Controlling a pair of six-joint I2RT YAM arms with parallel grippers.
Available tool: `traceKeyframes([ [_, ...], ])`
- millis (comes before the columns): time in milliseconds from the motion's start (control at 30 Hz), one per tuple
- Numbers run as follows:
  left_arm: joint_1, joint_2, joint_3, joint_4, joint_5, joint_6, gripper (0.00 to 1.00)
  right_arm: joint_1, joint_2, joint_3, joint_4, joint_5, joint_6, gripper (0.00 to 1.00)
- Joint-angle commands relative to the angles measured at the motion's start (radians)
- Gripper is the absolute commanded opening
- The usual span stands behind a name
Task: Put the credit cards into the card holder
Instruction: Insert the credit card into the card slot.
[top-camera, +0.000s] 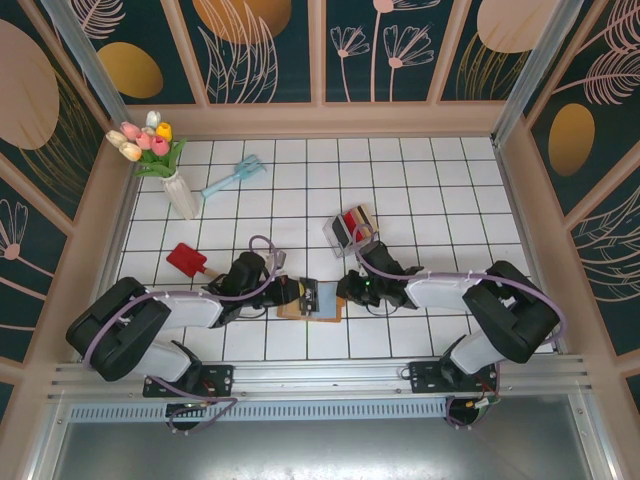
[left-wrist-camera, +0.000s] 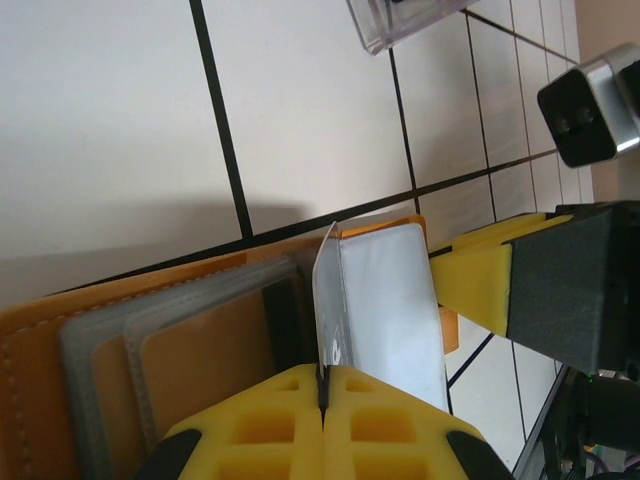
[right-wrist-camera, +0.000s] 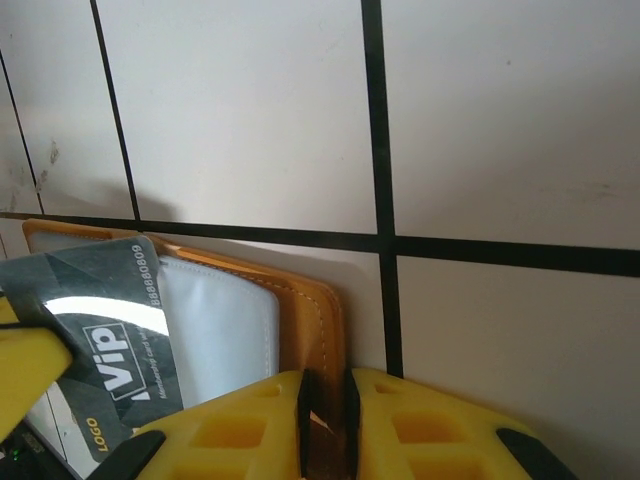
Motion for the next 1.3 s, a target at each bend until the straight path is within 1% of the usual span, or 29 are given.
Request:
traceKeyframes([
  [0, -0.014, 0.026, 0.026, -0.020, 0.016, 0.006, 0.00, 0.017, 0.027, 0.027, 0.023, -0.020, 0.006, 0.20],
  [100, -0.015, 0.031, 0.024, -0.014, 0.026, 0.004, 0.01, 0.019, 0.034, 0.030, 0.028, -0.020, 0.005, 0.20],
  [233, -0.015, 0.035, 0.052, -0.089, 0.062, 0.025, 0.00, 0.021, 0.040, 0.032, 0.023, -0.016, 0.007, 0.20],
  [367, -0.014, 0.010, 0.071, -0.176, 0.033, 0.036, 0.00, 0.023, 0.040, 0.031, 0.017, -0.010, 0.005, 0.20],
  [533, -0.014, -0.006, 0.061, -0.193, 0.023, 0.007, 0.00, 0.023, 0.040, 0.030, 0.013, -0.003, 0.004, 0.20],
  [733, -0.014, -0.006, 0.068, -0.248, -0.005, 0.010, 0.00, 0.023, 0.043, 0.028, 0.011, 0.003, 0.001, 0.20],
  [900, -0.015, 0.001, 0.091, -0.285, -0.001, 0.011, 0.00, 0.025, 0.041, 0.027, 0.011, 0.003, 0.003, 0.20],
  [1000, -0.014, 0.020, 0.106, -0.275, 0.029, 0.007, 0.00, 0.026, 0.043, 0.028, 0.017, -0.003, 0.004, 0.20],
  [1133, -0.014, 0.050, 0.116, -0.209, 0.075, -0.024, 0.02, 0.030, 0.048, 0.031, 0.019, -0.006, 0.004, 0.20],
  [1267, -0.015, 0.079, 0.139, -0.205, 0.100, -0.023, 0.05, 0.033, 0.051, 0.034, 0.022, -0.005, 0.010, 0.20],
])
